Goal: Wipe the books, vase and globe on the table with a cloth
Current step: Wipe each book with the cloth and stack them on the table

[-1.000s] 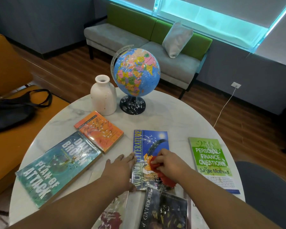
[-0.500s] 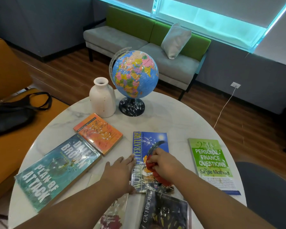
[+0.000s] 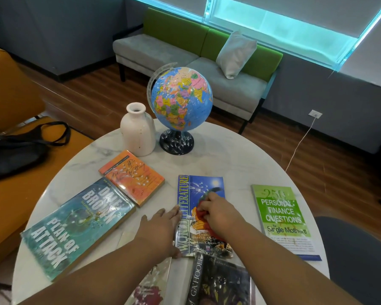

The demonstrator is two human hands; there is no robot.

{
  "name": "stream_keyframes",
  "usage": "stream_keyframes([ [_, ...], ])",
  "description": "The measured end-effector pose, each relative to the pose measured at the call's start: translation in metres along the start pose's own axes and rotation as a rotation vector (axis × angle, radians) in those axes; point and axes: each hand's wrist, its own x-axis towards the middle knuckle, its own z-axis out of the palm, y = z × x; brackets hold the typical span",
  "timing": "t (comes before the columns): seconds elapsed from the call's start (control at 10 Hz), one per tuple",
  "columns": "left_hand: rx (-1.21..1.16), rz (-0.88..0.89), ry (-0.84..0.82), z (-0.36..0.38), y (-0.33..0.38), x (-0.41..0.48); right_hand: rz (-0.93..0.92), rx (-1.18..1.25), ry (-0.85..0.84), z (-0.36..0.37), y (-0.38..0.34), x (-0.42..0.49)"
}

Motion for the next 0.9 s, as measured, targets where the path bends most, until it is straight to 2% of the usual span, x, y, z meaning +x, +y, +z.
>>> stream_keyframes([
  [0.1, -0.009, 0.002, 0.002, 0.000, 0.000, 0.000, -0.093, 0.024, -0.058, 0.004, 0.004, -0.007],
  [0.2, -0.024, 0.001, 0.004, 0.000, 0.000, -0.001, -0.046, 0.030, 0.013, 0.003, 0.014, -0.007],
  [0.3, -0.006, -0.001, -0.001, -0.001, 0.001, -0.002, -0.078, 0.022, 0.043, 0.008, 0.003, -0.015],
  [0.4, 0.000, 0.001, 0.004, -0.001, 0.001, -0.003, -0.121, 0.024, 0.013, 0.013, 0.001, -0.023],
  [0.5, -0.010, -0.001, 0.005, -0.001, 0.001, -0.002, -0.011, 0.059, 0.028, 0.010, 0.005, -0.020],
  [0.6, -0.008, -0.003, 0.004, 0.000, 0.001, -0.002, -0.013, 0.111, 0.047, 0.015, -0.004, -0.017],
  [0.7, -0.005, 0.000, 0.004, 0.000, 0.001, -0.002, -0.021, 0.120, -0.028, 0.016, -0.002, -0.019],
  [0.9, -0.005, 0.001, 0.001, 0.001, 0.001, -0.002, 0.014, 0.081, 0.014, 0.010, -0.003, -0.016],
])
